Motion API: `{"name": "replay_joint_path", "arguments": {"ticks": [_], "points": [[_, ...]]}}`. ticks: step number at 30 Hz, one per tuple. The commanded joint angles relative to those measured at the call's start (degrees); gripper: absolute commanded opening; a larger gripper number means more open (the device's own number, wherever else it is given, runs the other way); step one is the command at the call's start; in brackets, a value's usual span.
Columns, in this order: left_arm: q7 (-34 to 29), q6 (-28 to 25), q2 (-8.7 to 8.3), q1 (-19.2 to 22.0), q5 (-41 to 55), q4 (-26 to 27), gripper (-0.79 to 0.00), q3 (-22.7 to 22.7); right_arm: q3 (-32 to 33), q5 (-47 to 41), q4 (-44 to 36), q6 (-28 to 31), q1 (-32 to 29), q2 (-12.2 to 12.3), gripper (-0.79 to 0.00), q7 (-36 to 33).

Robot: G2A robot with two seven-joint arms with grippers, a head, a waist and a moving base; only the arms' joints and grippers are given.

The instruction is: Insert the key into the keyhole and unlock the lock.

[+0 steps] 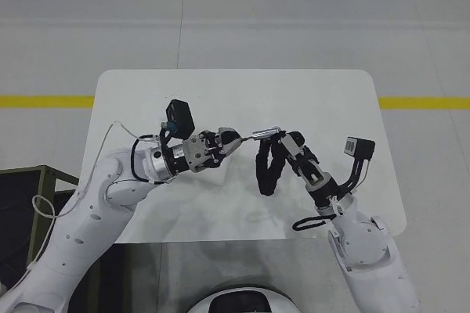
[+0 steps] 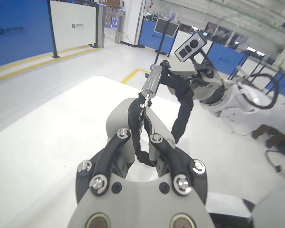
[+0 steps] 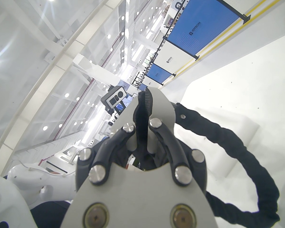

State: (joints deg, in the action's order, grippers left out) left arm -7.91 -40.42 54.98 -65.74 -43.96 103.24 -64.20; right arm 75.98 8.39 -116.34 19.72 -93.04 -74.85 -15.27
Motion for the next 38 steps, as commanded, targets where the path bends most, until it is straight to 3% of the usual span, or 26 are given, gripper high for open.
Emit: {"name": "replay_joint_path", "arguments": {"ticks": [1, 6, 10, 11, 14, 17, 27, 28, 30, 34, 38], "points": [[6.0, -0.4, 0.24, -0.2, -9.1, -0.1, -0.785, 0.3, 0.0, 0.2, -0.1, -0.2, -0.1, 0.1, -0.785, -0.1], [18.0, 0.4, 0.71, -0.5, -23.5, -0.4, -0.785, 1.2, 0.1, 0.0, -0.4, -1.0, -0.2, 0.2, -0.785, -0.9], [22.7, 0.2, 1.22, -1.1, -20.7, -2.7, -0.785, 2.0, 0.3, 0.7, -0.2, -1.8, -0.3, 0.3, -0.785, -0.5], [22.8, 0.2, 1.33, -0.9, -19.3, -2.9, 0.0, 1.9, 0.6, 2.0, 0.0, -2.2, -0.2, 0.3, -0.785, 0.2], [22.5, 0.5, 1.51, -0.9, -13.7, -3.6, 0.0, 0.7, 0.9, 7.9, 1.5, -3.3, 0.2, 0.3, -0.785, 3.8], [21.3, -0.8, 1.54, -2.1, -1.6, -5.0, 0.0, -0.8, 1.2, 13.0, 3.9, -5.6, 1.1, 0.2, -0.785, 7.9], [21.3, -0.8, 1.54, -2.1, -1.6, -5.0, 0.0, -0.8, -2.4, 16.2, 15.9, -16.8, 6.1, -0.7, -0.785, 11.5], [21.3, -0.8, 1.54, -2.1, -1.6, -5.0, 0.0, -0.8, -2.8, 16.8, 16.6, -17.6, 6.6, -0.8, -0.582, 11.9], [21.3, -0.8, 1.54, -2.1, -1.6, -5.0, 0.0, -0.8, -3.6, 18.7, 18.1, -19.0, 7.5, -0.9, 0.0, 11.7], [21.3, -0.8, 1.54, -2.1, -1.6, -5.0, 0.0, -0.8, -4.0, 22.8, 19.1, -20.4, 8.0, -1.0, 0.0, 13.5], [21.3, -0.8, 1.54, -2.1, -1.6, -5.0, 0.0, -0.8, -3.8, 28.3, 18.6, -17.7, 7.7, -1.0, 0.0, 18.6]]}}
